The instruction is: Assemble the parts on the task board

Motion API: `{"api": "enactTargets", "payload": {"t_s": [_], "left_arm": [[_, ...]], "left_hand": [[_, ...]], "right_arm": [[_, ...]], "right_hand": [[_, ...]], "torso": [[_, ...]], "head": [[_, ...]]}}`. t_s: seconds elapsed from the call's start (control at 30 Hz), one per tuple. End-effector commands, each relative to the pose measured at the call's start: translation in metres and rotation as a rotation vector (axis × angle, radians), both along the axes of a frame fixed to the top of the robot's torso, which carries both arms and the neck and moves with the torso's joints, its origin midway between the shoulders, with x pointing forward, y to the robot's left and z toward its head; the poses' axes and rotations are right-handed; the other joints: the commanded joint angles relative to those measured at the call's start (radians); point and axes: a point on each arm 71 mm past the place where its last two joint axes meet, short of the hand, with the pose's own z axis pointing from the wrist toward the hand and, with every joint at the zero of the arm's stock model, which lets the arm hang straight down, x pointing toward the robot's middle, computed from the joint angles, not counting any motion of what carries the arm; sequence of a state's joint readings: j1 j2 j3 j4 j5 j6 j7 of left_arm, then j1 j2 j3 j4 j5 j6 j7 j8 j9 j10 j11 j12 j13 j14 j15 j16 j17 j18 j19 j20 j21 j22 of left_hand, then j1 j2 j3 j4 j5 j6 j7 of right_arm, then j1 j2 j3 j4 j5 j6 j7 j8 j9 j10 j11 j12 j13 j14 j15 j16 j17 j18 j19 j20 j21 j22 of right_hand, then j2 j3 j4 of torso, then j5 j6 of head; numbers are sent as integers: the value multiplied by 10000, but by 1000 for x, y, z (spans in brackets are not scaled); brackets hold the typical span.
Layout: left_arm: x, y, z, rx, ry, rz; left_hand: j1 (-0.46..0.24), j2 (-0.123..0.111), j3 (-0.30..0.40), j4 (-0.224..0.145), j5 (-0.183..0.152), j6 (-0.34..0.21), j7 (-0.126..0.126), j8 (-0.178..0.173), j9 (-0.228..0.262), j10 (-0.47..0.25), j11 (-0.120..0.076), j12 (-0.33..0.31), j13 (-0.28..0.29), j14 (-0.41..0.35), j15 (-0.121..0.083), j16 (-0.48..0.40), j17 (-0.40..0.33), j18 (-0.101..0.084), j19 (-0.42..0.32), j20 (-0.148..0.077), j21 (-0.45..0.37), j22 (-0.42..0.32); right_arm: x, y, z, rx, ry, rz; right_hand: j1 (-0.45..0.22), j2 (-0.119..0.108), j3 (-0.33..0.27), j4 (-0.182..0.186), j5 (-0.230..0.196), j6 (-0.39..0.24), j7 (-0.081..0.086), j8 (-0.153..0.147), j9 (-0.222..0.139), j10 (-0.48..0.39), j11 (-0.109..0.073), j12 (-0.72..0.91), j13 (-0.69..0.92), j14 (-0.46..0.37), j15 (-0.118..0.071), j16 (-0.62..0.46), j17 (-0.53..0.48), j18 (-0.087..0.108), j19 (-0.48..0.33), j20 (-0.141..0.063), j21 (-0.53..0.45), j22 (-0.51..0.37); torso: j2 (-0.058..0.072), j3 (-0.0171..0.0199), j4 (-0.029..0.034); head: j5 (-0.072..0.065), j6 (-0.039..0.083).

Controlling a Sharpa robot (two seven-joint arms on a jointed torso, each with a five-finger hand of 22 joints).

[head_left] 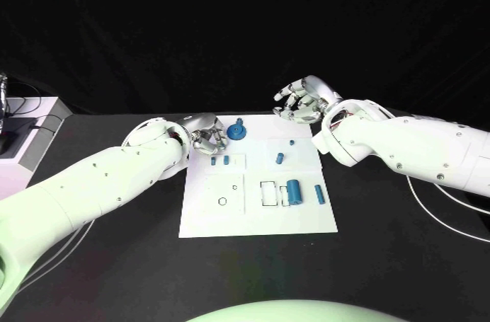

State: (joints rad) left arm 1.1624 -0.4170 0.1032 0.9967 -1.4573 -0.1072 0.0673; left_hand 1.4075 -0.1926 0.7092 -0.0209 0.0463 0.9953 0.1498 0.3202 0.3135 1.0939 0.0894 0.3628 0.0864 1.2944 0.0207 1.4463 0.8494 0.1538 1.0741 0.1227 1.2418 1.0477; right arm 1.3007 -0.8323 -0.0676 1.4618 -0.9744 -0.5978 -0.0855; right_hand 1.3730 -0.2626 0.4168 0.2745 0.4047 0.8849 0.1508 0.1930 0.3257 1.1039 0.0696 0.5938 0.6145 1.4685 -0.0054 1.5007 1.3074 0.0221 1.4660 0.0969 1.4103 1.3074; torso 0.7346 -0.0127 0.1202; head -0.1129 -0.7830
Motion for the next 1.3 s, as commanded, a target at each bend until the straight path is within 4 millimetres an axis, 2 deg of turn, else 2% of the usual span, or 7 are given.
{"api": "enactTargets", "payload": {"t_s": [0.03,0.4,0.43,0.47,0.7,1.3], "left_arm": [[-4,-4,-9,460,566,-194],[-3,-1,-10,554,558,-35],[-3,-1,-10,538,529,-25],[-3,-1,-9,522,500,-18],[-3,-1,-7,382,257,50],[-3,4,-6,275,61,257]], "left_hand": [[-118,16,-36,-49,31,30,21,-69,12,-53,23,-85,-8,-131,40,-33,-146,-116,-130,17,-87,-96],[-103,13,-51,-89,30,11,18,-103,10,-25,15,-83,19,-150,40,-28,-143,-116,-139,25,-86,-84],[-99,10,-57,-106,32,-25,17,-135,3,-25,15,-84,32,-159,41,-25,-146,-116,-142,28,-85,-79],[-84,-18,-47,-154,32,-398,-7,-381,-88,-94,8,-95,59,-189,37,-23,-174,-112,-161,33,-90,-83],[-165,-81,-113,-215,32,-896,-145,-785,-209,-670,171,-116,159,-333,160,-24,-397,-106,-250,111,-134,-134],[-195,-143,-150,-268,32,-1332,-260,-1133,-319,-1076,283,73,312,-398,267,1,-514,-115,-184,226,-90,-72]], "right_arm": [[0,1,0,-69,-22,92],[0,1,0,-92,-3,65],[0,0,0,-109,-5,54],[0,0,0,-124,-8,43],[0,-1,0,-169,-11,8],[1,-5,-2,-240,137,-104]], "right_hand": [[-33,-49,60,-4,12,56,43,49,14,13,-44,-59,-9,652,-65,-30,1007,178,391,-78,-66,1387],[-60,-57,59,3,15,48,48,46,15,-9,-37,-116,-54,630,-62,-74,915,191,369,-77,-124,1346],[-72,-58,67,4,17,40,53,43,17,-38,-30,-185,-104,602,-58,-125,810,196,360,-75,-147,1332],[-90,-61,69,9,15,37,56,43,19,-59,-25,-246,-149,584,-55,-160,743,199,353,-72,-165,1321],[-145,-73,94,3,14,32,77,50,34,-100,5,-624,-453,552,-34,-234,620,226,305,-55,-299,1235],[-212,-78,127,-19,-1,44,108,74,63,-85,50,-1239,-973,518,-2,-328,458,256,275,-31,-450,1140]], "torso": [[-3,-5,7],[-15,-9,10],[-19,-11,13],[-19,-13,17],[-5,-13,3],[-4,-12,7]], "head": [[-12,-8],[-15,-20],[-13,-18],[-12,-16],[0,-1],[-5,10]]}}
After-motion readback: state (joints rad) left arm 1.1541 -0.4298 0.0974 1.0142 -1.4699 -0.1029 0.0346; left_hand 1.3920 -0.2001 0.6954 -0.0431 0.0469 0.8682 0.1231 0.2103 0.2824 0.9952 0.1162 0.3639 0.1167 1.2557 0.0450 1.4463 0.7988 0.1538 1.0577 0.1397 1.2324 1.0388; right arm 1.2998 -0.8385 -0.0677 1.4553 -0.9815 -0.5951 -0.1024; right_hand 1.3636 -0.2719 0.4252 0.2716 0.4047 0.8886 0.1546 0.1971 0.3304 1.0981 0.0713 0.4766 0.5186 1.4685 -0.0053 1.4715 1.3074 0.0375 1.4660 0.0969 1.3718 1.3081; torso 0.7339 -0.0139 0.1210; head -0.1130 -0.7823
